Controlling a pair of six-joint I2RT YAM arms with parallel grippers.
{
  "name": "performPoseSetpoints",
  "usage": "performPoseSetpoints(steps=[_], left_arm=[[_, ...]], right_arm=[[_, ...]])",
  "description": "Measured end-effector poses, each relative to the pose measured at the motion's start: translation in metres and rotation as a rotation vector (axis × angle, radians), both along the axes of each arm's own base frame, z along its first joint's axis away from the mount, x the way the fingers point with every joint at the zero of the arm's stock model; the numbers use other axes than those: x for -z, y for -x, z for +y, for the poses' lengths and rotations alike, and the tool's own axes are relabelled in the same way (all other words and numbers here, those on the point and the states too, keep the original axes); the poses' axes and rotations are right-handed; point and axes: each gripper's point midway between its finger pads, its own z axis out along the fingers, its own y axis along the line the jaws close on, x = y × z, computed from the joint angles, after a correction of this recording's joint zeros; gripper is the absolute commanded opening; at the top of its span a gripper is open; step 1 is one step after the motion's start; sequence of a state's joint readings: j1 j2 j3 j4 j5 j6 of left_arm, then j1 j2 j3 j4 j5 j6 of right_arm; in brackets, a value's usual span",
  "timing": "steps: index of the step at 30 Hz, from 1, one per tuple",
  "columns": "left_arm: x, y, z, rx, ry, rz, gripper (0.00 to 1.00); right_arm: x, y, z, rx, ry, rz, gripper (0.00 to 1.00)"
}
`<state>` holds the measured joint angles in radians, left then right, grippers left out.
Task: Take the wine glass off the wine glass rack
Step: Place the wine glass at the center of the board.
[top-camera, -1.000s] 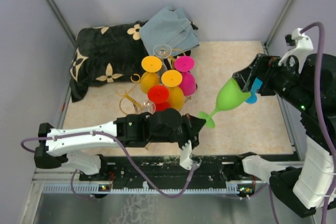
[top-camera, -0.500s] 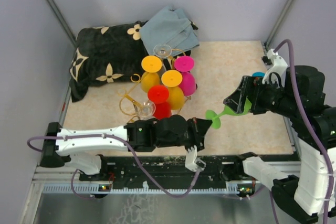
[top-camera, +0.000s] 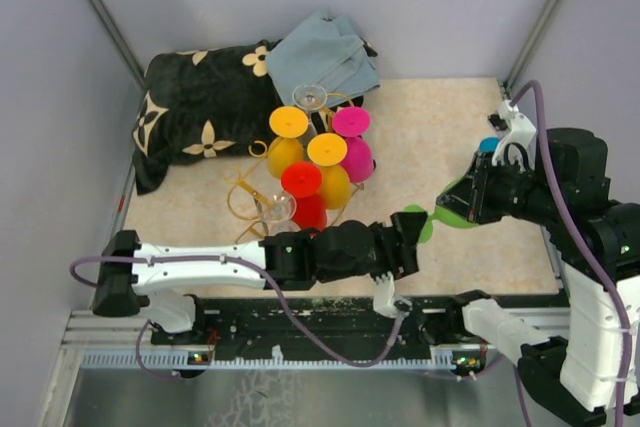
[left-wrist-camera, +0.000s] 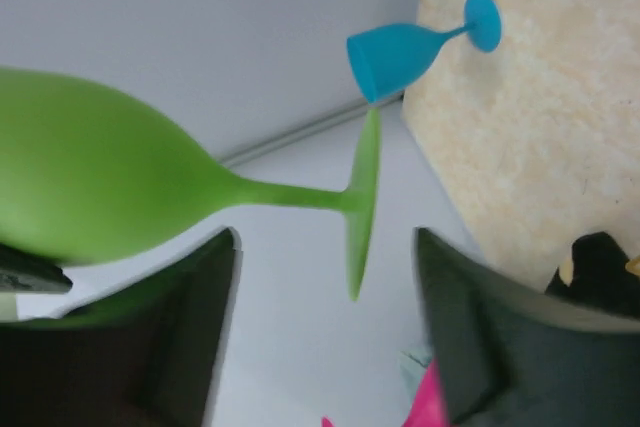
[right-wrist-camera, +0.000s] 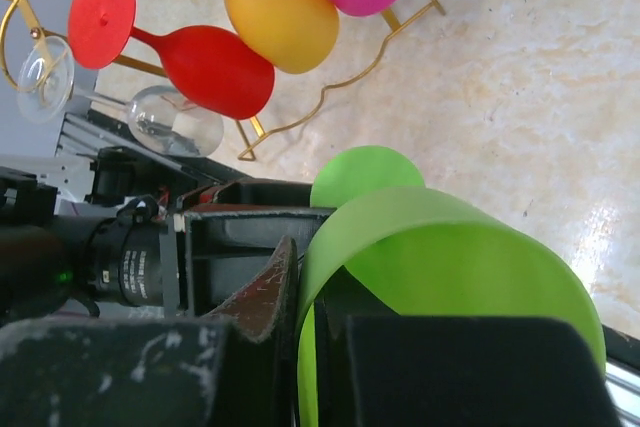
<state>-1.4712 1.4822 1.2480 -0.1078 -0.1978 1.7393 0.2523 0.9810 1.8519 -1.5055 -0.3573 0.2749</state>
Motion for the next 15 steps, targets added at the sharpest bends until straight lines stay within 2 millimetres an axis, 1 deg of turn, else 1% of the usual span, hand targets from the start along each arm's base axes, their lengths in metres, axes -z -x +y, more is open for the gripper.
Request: performPoseSetpoints(steps=[1, 3, 4, 5, 6, 8, 9, 11, 12, 13, 14, 15], left_arm=[[-0.004, -0.003, -0.003, -0.012, 0.019, -0.01, 1.0], [-0.017, -0.009, -0.008, -0.047, 0.073, -0.023, 1.0], [-0.026, -0.012, -0.01, -0.065, 0.104, -0.026, 1.0], [-0.039, -0.016, -0.012, -0.089, 0.149, -0.025, 0.99], [-0.052, -0.019, -0.013, -0.111, 0.186, -0.023, 1.0], [-0.081, -0.033, -0.014, -0.2, 0.262, 0.002, 1.0], [-0.091, -0.04, -0.013, -0.233, 0.292, 0.012, 1.0], [-0.119, -0.052, -0.009, -0.302, 0.378, 0.047, 1.0], [-0.139, -0.053, -0.005, -0.318, 0.442, 0.068, 0.99], [-0.157, -0.052, -0.001, -0.326, 0.497, 0.083, 0.99], [-0.184, -0.046, 0.005, -0.323, 0.576, 0.105, 0.99], [-0.204, -0.04, 0.011, -0.32, 0.637, 0.122, 0.99]], right_arm=[[0.001, 0.001, 0.0, 0.001, 0.002, 0.006, 0.0], [0.001, 0.001, -0.002, 0.012, 0.008, 0.004, 0.0], [0.0, 0.001, -0.004, 0.023, 0.013, 0.001, 0.0], [-0.004, -0.001, -0.007, 0.041, 0.022, -0.008, 0.0], [-0.01, -0.004, -0.011, 0.064, 0.028, -0.029, 0.0], [-0.032, -0.009, -0.016, 0.107, 0.023, -0.103, 0.0], [-0.044, -0.012, -0.02, 0.133, 0.019, -0.149, 0.0], [-0.067, -0.017, -0.027, 0.187, 0.004, -0.235, 0.0], [-0.074, -0.024, -0.034, 0.233, 0.016, -0.271, 0.0], [-0.077, -0.032, -0.041, 0.277, 0.03, -0.295, 0.0], [-0.078, -0.044, -0.046, 0.32, 0.049, -0.301, 0.0], [-0.077, -0.057, -0.049, 0.35, 0.066, -0.301, 0.0]])
